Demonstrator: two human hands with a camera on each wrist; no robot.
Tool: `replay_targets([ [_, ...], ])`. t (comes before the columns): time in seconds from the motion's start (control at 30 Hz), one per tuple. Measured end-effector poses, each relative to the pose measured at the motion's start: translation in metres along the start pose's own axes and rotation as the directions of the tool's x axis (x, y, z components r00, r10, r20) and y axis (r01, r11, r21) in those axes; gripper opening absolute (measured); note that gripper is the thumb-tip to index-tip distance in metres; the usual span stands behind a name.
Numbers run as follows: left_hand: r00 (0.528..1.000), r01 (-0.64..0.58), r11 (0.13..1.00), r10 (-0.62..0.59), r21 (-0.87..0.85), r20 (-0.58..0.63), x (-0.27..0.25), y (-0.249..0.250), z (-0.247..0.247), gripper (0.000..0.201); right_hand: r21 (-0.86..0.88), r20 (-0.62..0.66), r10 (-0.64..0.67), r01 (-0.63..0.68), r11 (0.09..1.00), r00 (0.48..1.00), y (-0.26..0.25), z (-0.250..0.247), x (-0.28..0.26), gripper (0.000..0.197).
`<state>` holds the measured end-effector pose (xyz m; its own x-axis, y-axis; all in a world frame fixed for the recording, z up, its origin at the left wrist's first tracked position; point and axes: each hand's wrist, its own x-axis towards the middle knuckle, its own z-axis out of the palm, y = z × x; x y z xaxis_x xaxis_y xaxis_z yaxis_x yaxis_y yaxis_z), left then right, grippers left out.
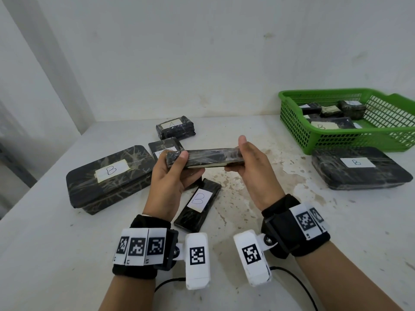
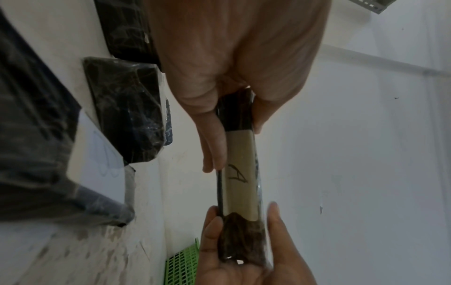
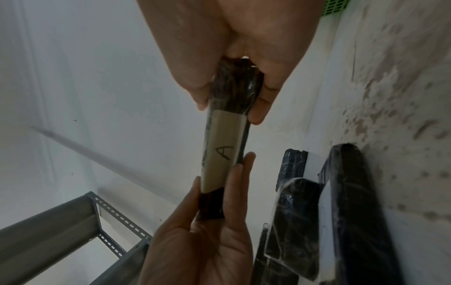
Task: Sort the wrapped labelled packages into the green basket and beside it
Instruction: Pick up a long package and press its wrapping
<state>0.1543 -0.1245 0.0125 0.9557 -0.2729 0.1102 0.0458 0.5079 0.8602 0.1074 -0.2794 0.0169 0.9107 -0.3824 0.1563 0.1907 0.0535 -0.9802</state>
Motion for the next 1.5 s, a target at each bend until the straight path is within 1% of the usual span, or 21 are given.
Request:
replay_targets([
  [0.03,1.0,-0.004,1.0,0.005,-0.011,0.005,0.0,0.0,0.0,0.003,-0.005,0.005,0.0,0.0,1.0,1.0,0.0,0.0,0.0,0.055],
  [0.13,1.0,-0.001,0.998,0.002,-0.061,0.028,0.0,0.001,-0.001,0.03,-0.04,-0.018,-0.02,0.019,0.999,1.0,0.001,-0.002,0.001,0.038],
  [0.17,0.999,0.006,0.997,-0.004,-0.072,0.035,0.001,0.001,-0.001,0.031,-0.039,-0.03,-0.021,0.02,0.999,0.999,0.001,-0.001,0.001,0.037],
  [0.27,0.999,0.0,0.996,0.003,-0.088,0.037,0.003,0.0,-0.004,0.006,-0.015,-0.021,0.013,-0.013,1.0,1.0,0.002,-0.003,0.003,0.039],
  [0.33,0.999,-0.034,0.997,0.037,-0.073,0.037,0.004,0.001,-0.008,0.011,-0.021,0.03,0.091,-0.09,0.996,0.995,0.001,-0.005,0.004,0.041],
  [0.4,0.998,-0.047,0.997,0.05,-0.059,0.046,0.005,0.003,-0.009,0.01,0.026,0.081,0.15,-0.153,0.988,0.985,-0.002,-0.007,0.003,0.039],
  [0.5,0.997,-0.056,0.994,0.061,-0.094,0.053,0.005,0.004,-0.008,0.004,0.135,0.077,0.084,-0.093,0.986,0.994,-0.003,-0.01,0.002,0.019],
  [0.53,0.997,-0.059,0.991,0.066,-0.119,0.05,0.004,0.004,-0.008,0.008,0.159,0.07,0.052,-0.063,0.985,0.996,-0.003,-0.01,0.002,0.019],
  [0.6,0.999,-0.048,0.989,0.049,-0.14,0.004,0.006,0.002,-0.008,0.028,0.173,0.065,0.018,-0.029,0.985,0.998,-0.002,-0.009,0.002,0.031],
  [0.63,0.999,-0.036,0.992,0.032,-0.123,-0.035,0.007,0.001,-0.008,0.037,0.167,0.06,0.018,-0.028,0.986,0.998,-0.001,-0.009,0.002,0.037],
  [0.67,0.998,-0.023,0.995,0.017,-0.097,-0.066,0.008,0.0,-0.009,0.039,0.164,0.052,0.03,-0.038,0.986,0.998,-0.001,-0.009,0.002,0.04],
  [0.77,0.996,-0.024,1.0,0.025,0.003,-0.085,0.009,-0.002,-0.012,0.023,0.16,0.032,0.091,-0.095,0.983,0.995,-0.001,-0.009,0.004,0.033],
  [0.87,0.998,-0.034,0.998,0.036,0.043,-0.056,0.008,-0.002,-0.013,0.024,0.165,0.027,0.132,-0.135,0.977,0.991,0.0,-0.008,0.004,0.031],
  [0.97,0.999,-0.035,0.999,0.036,0.022,-0.021,0.007,-0.001,-0.011,0.022,0.156,-0.002,0.093,-0.092,0.983,0.996,0.001,-0.01,0.004,0.021],
  [1.07,1.0,-0.023,1.0,0.023,-0.011,-0.013,0.006,0.0,-0.009,0.033,0.126,-0.013,0.042,-0.04,0.991,0.999,0.003,-0.012,0.005,0.017],
  [1.1,1.0,-0.025,1.0,0.025,0.006,-0.019,0.006,-0.001,-0.009,0.03,0.126,-0.01,0.033,-0.032,0.992,0.999,0.002,-0.012,0.005,0.017],
  [1.17,0.998,-0.054,0.997,0.057,0.059,-0.04,0.006,-0.001,-0.009,0.02,0.144,0.007,0.029,-0.03,0.989,1.0,0.002,-0.011,0.005,0.017],
  [1.27,0.995,-0.087,0.991,0.091,0.102,-0.035,0.006,-0.001,-0.01,0.02,0.215,0.07,0.056,-0.07,0.974,0.996,-0.001,-0.008,0.003,0.025],
  [1.33,0.996,-0.084,0.991,0.086,0.099,-0.011,0.004,0.0,-0.009,0.019,0.223,0.08,0.064,-0.081,0.971,0.995,-0.001,-0.007,0.002,0.031],
  [1.43,0.999,-0.038,0.999,0.038,0.034,0.005,0.002,0.001,-0.006,0.012,0.198,0.055,0.004,-0.015,0.98,0.998,-0.001,-0.007,0.0,0.012],
  [1.5,1.0,-0.013,1.0,0.013,0.003,-0.018,0.001,0.0,-0.004,0.017,0.158,0.04,-0.036,0.029,0.987,0.999,0.0,-0.007,-0.001,0.011],
])
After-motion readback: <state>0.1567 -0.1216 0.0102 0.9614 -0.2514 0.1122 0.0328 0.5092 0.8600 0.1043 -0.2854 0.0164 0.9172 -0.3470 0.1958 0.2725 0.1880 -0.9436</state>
